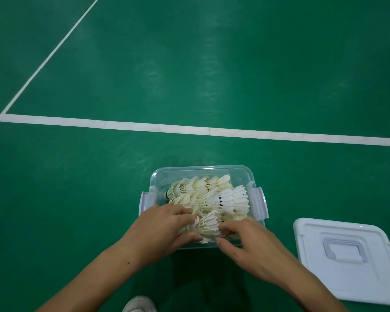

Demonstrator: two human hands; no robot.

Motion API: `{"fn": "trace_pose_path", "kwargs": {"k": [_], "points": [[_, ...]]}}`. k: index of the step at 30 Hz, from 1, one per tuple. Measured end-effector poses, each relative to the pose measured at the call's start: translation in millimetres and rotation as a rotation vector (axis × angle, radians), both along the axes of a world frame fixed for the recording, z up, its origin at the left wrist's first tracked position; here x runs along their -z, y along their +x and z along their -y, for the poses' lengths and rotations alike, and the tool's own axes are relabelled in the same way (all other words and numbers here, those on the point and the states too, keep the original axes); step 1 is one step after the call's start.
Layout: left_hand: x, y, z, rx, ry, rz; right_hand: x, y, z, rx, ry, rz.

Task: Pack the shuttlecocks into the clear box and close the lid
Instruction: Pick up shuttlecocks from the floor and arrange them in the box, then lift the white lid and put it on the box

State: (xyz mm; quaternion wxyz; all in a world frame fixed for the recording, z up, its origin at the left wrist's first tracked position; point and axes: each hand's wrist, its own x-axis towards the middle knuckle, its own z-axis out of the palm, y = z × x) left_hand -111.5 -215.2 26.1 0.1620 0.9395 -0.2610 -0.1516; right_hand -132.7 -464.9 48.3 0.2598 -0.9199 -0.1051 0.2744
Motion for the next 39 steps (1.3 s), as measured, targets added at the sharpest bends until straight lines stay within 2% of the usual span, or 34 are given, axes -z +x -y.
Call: {"fn": "trace_pose_path", "kwargs": {"k": [5,9,11,16,19,22,24,27,34,39], "points": [[-3,-5,-12,-0.149,-0.052,0.064,-14,-4,20,0.088,0.036,0.105],[-6,-6,-7,-0.044,0.082,0.26,-15,-1,30,0.127,0.082,0.114],[-5,-6,-4,-0.008,0.084,0.25,-12,-3,30,0.139,0.097,0.119],[-4,0,2,-0.075,0.07,0.227,1,-7,16,0.124,0.115,0.156],[-9,0,8,-0.149,0.002,0.214,5,-7,7,0.078,0.102,0.168],[-18,2,8,-0.195,-0.05,0.09,5,-8,11,0.083,0.115,0.167],[-27,7,4,-0.204,-0.089,0.013,3,-8,19,0.102,0.134,0.176],[-43,20,6,-0.236,-0.201,0.014,-1,-6,36,0.177,0.185,0.187],[-53,38,73,-0.215,-0.402,0.055,0,5,83,0.335,0.242,0.289],[-36,47,132,-0.186,-0.494,0.001,2,13,134,0.419,0.196,0.375]]}}
